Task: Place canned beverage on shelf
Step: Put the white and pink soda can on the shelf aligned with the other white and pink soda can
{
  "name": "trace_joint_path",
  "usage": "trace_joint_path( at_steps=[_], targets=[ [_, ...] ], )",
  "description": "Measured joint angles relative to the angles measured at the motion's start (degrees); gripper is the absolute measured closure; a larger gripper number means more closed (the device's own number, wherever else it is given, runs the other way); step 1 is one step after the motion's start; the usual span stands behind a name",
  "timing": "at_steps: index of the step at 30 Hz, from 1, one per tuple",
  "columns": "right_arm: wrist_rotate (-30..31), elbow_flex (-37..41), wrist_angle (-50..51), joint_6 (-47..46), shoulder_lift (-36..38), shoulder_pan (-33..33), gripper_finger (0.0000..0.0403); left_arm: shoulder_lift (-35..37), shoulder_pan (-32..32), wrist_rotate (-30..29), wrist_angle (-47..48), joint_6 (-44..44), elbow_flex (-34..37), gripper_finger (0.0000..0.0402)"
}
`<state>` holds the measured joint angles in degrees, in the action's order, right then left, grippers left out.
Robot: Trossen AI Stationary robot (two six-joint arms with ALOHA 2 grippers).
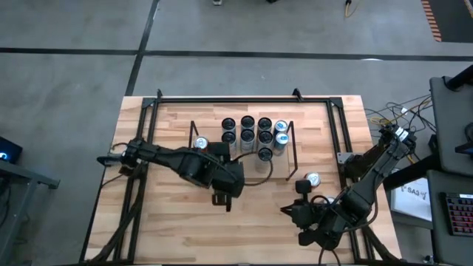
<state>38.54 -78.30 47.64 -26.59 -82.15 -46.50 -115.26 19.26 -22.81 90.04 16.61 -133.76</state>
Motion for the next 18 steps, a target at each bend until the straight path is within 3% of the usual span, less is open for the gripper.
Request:
trace_joint_path(
  at_steps=[18],
  targets=[
    [0.02, 0.0, -0.15, 0.0, 0.0, 0.0, 0.0394, 0.0, -5.84, 2.23, -5.19, -9.68, 8.71, 0.0163]
  ],
)
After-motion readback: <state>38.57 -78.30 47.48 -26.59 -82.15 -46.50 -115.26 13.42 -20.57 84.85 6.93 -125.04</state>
